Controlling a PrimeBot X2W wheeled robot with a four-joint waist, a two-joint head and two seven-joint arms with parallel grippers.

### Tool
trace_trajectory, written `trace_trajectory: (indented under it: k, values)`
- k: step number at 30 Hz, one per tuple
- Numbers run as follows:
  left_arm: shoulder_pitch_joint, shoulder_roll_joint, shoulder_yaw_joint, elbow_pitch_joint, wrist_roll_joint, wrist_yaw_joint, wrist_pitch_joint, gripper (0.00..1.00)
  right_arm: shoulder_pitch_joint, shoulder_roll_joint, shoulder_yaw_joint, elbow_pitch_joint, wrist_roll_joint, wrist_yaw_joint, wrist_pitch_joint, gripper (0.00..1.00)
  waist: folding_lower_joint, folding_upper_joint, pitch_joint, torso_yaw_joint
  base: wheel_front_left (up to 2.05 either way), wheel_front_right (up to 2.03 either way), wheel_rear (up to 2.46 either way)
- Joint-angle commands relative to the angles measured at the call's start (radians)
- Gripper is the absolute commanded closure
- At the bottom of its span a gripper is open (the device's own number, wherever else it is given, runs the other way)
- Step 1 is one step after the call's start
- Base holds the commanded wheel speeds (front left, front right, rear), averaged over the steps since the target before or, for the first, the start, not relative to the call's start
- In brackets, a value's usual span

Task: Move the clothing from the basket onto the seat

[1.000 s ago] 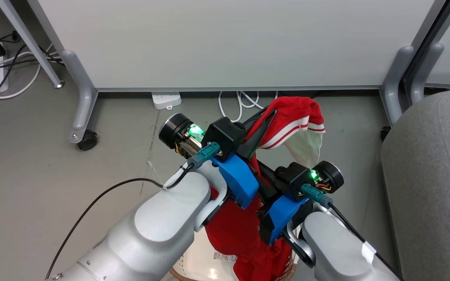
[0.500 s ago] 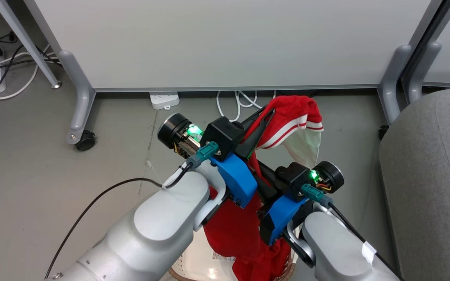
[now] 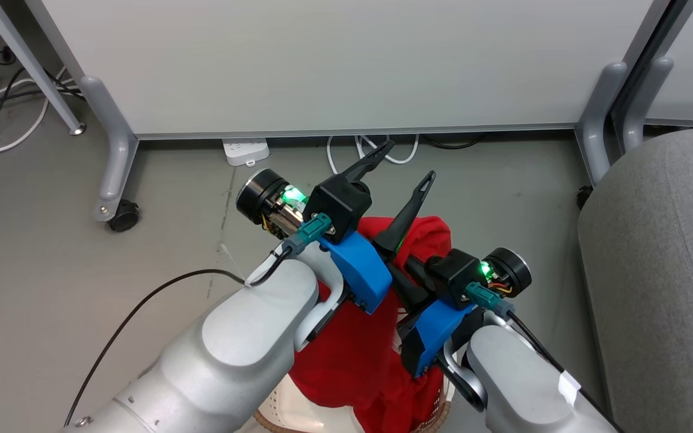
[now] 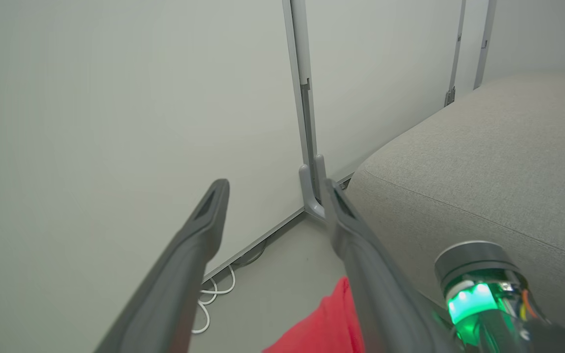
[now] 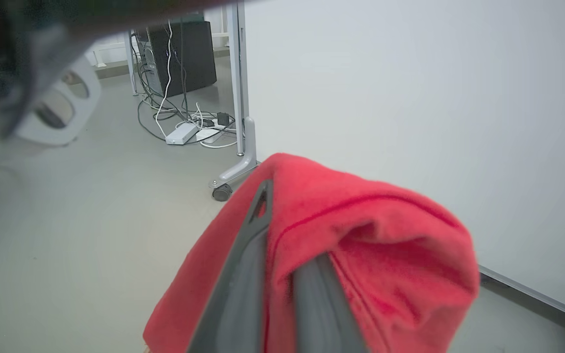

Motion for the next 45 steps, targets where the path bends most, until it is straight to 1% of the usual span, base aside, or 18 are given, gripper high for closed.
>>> trace_trajectory:
  k: [1, 7, 16, 17, 19, 22, 23, 24, 29, 40, 45]
  values:
    - [-0.01, 0.006, 0.0, 0.002, -0.003, 0.005, -0.003, 0.0, -0.012, 0.002, -0.006, 0.0, -0.003, -0.001, 0.0, 1.0, 0.0, 0.0, 0.006, -0.008, 0.0, 0.0, 0.0]
    - [-0.012, 0.013, -0.004, 0.002, -0.005, 0.009, -0.003, 0.0, -0.009, 0.001, -0.049, -0.007, -0.017, -0.001, 0.0, 1.0, 0.0, 0.0, 0.023, -0.041, 0.0, 0.0, 0.0]
    - [-0.016, 0.025, -0.009, -0.007, -0.005, 0.013, -0.004, 0.0, 0.008, 0.001, -0.152, -0.05, -0.06, -0.001, 0.0, 1.0, 0.0, 0.0, 0.057, -0.122, 0.0, 0.0, 0.0]
    - [-0.016, 0.025, -0.009, -0.007, -0.005, 0.013, -0.004, 0.0, 0.008, 0.001, -0.152, -0.05, -0.06, -0.001, 0.0, 1.0, 0.0, 0.0, 0.057, -0.122, 0.0, 0.0, 0.0]
    - [-0.017, 0.028, -0.013, -0.01, -0.004, 0.014, -0.004, 0.0, 0.022, 0.001, -0.196, -0.071, -0.078, -0.001, 0.0, 1.0, 0.0, 0.0, 0.067, -0.153, 0.0, 0.0, 0.0]
    - [-0.017, 0.031, -0.016, -0.013, -0.002, 0.015, 0.0, 0.0, 0.031, 0.001, -0.225, -0.088, -0.09, -0.001, 0.0, 1.0, 0.0, 0.0, 0.074, -0.176, 0.0, 0.0, 0.0]
    - [-0.019, 0.034, -0.019, -0.014, 0.0, 0.015, 0.003, 0.0, 0.041, 0.002, -0.256, -0.106, -0.101, -0.001, 0.0, 1.0, 0.0, 0.0, 0.08, -0.199, 0.0, 0.0, 0.0]
    - [-0.019, 0.034, -0.019, -0.014, 0.0, 0.015, 0.003, 0.0, 0.041, 0.002, -0.256, -0.106, -0.101, -0.001, 0.0, 1.0, 0.0, 0.0, 0.08, -0.199, 0.0, 0.0, 0.0]
    - [-0.014, 0.037, -0.033, -0.021, 0.004, 0.013, 0.007, 0.0, 0.073, -0.003, -0.329, -0.153, -0.12, -0.001, 0.0, 1.0, 0.0, 0.0, 0.093, -0.256, 0.0, 0.0, 0.0]
    - [-0.009, 0.03, -0.073, -0.037, 0.012, 0.006, 0.027, 0.0, 0.154, -0.042, -0.47, -0.277, -0.125, -0.001, 0.0, 1.0, 0.0, 0.0, 0.13, -0.386, 0.0, 0.0, 0.0]
    - [-0.015, 0.026, -0.09, -0.042, 0.019, 0.001, 0.038, 0.0, 0.182, -0.043, -0.519, -0.326, -0.122, -0.001, 0.0, 1.0, 0.0, 0.0, 0.148, -0.443, 0.0, 0.0, 0.0]
